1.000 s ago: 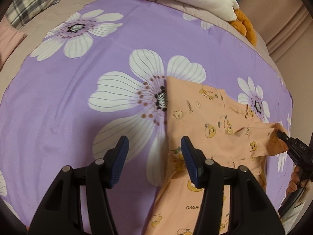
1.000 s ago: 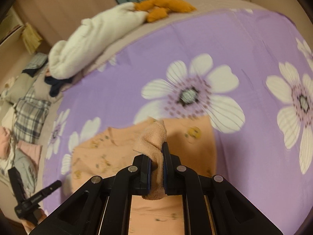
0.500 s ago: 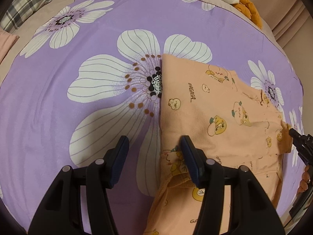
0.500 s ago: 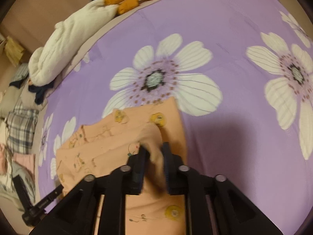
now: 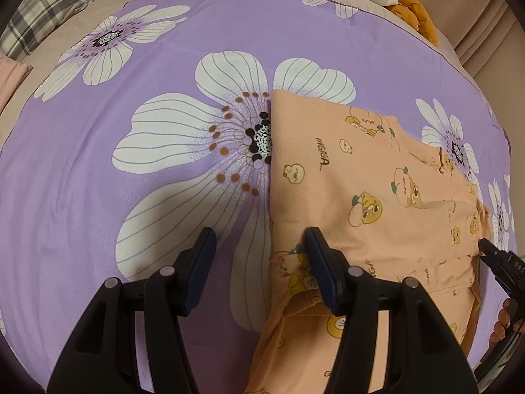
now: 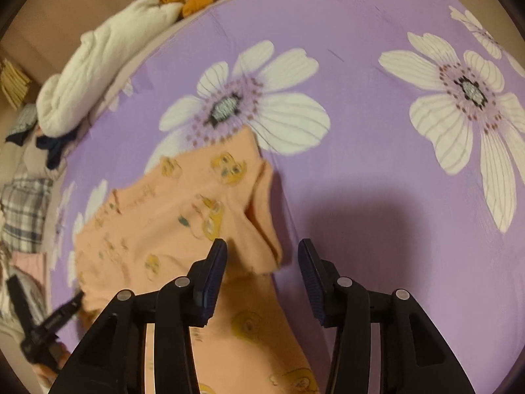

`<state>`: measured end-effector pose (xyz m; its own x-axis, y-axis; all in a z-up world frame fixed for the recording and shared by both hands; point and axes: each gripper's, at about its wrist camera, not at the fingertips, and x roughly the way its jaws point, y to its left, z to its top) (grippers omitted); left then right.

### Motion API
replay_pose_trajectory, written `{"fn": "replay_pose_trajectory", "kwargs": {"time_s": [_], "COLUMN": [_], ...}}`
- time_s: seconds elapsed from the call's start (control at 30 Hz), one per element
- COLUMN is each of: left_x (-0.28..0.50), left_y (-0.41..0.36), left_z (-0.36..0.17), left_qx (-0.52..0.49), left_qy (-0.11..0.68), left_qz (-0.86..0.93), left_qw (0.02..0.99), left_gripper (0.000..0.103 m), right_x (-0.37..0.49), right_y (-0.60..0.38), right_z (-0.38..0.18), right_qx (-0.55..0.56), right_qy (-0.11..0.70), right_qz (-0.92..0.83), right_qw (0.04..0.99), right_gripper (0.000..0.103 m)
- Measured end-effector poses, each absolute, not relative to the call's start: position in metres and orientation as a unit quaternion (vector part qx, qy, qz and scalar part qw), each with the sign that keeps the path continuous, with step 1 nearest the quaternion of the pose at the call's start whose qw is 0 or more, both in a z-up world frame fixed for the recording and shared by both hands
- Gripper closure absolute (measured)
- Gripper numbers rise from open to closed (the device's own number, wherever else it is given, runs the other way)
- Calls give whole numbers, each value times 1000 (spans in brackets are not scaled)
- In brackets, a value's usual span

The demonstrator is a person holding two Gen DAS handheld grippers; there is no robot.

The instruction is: Fold small clothes

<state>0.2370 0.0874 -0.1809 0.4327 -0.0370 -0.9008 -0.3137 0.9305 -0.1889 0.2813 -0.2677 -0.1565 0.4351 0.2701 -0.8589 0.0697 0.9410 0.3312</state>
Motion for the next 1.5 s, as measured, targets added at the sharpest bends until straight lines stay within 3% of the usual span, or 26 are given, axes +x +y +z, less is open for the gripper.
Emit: {"fn": "replay_pose_trajectory", "kwargs": {"time_s": [0.1, 0.4, 0.8, 1.3, 1.37, 1.43, 1.5], "left_x": [236, 235, 235, 208, 194, 181, 169], "left_y": [88, 86, 87, 81, 77, 73, 70], "left_z": [-181, -181, -181, -159, -143, -128, -113], "left_qx": [-166, -167, -162, -152, -143, -137, -136], "left_qy": [524, 525, 524, 508, 491, 473, 456], "left_qz": [83, 79, 73, 85, 86, 81, 76], "left_qw": [831, 831, 833, 844, 855, 867, 876], "left_gripper": [45, 44, 44, 46, 41, 30, 26], "right_x": [277, 258, 268, 251, 240, 232, 218], "right_y": [-268, -285, -288, -281, -284, -285, -286], "right_z": [-151, -108, -164, -136, -121, -106, -87], "right_qx": [159, 186, 185, 116, 108, 99, 91], "right_qy": [521, 464, 526, 507, 493, 476, 450], "right_qz": [63, 92, 55, 34, 36, 36, 44], "right_qw": [836, 861, 828, 853, 862, 873, 887], "right_gripper": [97, 97, 97, 97, 92, 75, 48]}}
